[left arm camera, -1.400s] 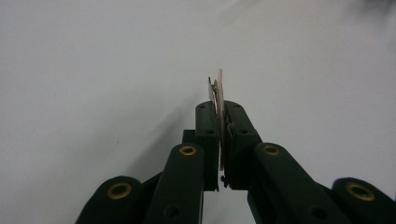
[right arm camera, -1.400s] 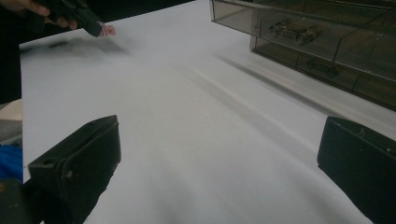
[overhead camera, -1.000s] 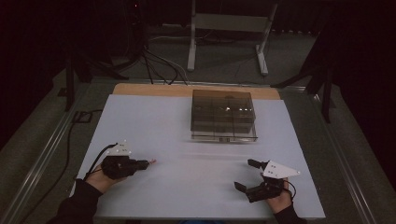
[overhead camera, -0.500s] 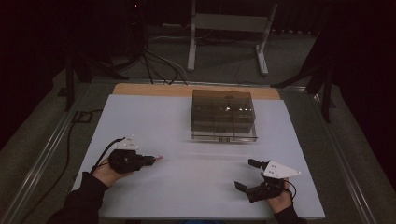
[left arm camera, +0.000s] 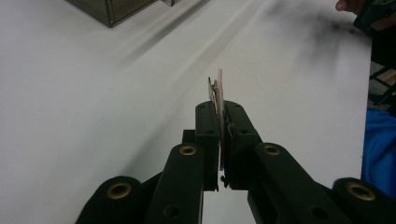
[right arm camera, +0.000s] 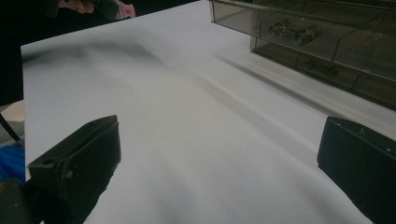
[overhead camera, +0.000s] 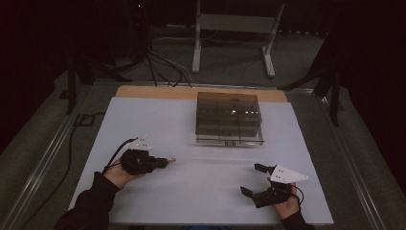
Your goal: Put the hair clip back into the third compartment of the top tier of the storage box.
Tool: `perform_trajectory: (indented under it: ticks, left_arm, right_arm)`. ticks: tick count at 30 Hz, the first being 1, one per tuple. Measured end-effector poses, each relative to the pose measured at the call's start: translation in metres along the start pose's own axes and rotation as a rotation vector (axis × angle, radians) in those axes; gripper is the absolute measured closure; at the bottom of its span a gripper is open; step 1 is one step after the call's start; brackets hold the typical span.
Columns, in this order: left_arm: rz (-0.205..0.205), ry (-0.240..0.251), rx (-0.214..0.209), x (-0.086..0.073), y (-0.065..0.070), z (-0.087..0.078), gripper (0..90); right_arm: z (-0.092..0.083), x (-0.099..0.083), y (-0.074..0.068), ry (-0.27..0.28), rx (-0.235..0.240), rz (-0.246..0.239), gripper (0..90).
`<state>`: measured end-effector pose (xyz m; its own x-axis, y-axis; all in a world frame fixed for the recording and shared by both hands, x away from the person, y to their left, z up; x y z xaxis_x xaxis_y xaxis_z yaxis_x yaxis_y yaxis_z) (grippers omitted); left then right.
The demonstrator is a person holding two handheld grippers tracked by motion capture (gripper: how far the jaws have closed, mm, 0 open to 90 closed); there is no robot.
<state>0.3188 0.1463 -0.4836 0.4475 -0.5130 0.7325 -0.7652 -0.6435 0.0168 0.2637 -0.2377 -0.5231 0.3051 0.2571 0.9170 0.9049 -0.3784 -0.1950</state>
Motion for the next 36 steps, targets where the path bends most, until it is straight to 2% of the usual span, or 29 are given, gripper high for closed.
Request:
perform_trajectory:
  ticks: [1,10,12,19,36]
  left_arm:
    - [-0.009,0.000,-0.004,0.002,0.001,0.001,87.3]
    - [0.012,-0.003,-0.011,0.016,0.005,0.010,87.4]
    - [0.007,0.006,-0.025,0.020,0.006,0.011,87.4]
    - [0.010,0.014,-0.035,0.033,0.010,0.017,87.4]
    - [0.043,0.033,-0.065,0.064,0.018,0.029,87.3]
  right_arm:
    - [0.000,0.000,0.000,0.001,0.001,0.001,0.0]
    - [0.000,0.000,-0.001,-0.003,0.001,-0.004,0.0]
    - [0.000,0.000,-0.001,0.000,0.002,-0.006,0.0]
    - [0.000,0.000,-0.001,0.000,0.003,-0.007,0.0]
    - [-0.001,0.000,-0.002,0.000,0.006,-0.010,0.0]
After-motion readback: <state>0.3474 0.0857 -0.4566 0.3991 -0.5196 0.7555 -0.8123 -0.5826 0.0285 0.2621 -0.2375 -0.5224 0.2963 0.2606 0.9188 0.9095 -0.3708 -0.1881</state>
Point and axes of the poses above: each handheld gripper's, and its own axes: z roughly forward along the jaws, x roughly out of its top, y roughly to its right, the point moved 4 cm from there along z, roughly forward along the jaws, and after that the axes turned 15 degrees about x, right-handed, at the moved point
